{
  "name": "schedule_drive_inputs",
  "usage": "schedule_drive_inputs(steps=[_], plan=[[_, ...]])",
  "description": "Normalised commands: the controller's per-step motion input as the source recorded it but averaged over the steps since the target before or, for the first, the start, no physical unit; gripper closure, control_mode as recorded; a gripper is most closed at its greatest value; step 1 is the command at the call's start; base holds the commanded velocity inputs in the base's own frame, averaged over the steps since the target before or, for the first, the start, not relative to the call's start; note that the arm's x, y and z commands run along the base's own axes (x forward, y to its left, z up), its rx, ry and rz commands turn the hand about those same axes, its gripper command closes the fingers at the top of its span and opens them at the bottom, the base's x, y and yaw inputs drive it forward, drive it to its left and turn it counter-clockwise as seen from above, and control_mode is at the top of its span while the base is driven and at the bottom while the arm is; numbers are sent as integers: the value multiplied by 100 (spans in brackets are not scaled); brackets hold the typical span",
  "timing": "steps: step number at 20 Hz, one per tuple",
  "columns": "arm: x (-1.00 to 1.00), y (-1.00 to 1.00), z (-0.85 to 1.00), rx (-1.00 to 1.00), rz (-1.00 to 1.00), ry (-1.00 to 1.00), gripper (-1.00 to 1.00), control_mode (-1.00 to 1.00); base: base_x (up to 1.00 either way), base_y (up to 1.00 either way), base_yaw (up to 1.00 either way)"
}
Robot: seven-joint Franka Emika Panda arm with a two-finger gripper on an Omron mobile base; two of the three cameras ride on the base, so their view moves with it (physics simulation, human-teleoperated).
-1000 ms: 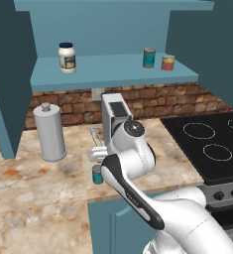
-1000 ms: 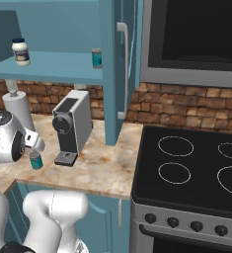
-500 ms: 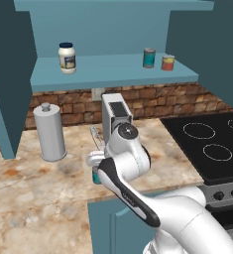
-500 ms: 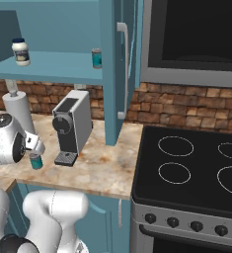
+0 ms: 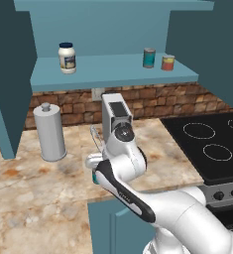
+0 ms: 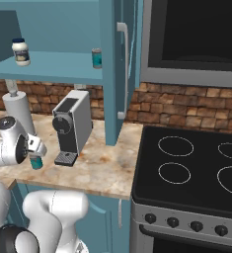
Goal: Pick the cans from the counter and place them in their designated side in the cabinet.
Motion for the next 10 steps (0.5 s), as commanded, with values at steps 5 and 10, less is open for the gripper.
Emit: schedule_drive_inputs(steps=[5,10], plan=[[17,6,-18,0,0,0,-100,-100,0,0,0],[18,9,-15,0,0,0,-100,-100,0,0,0]])
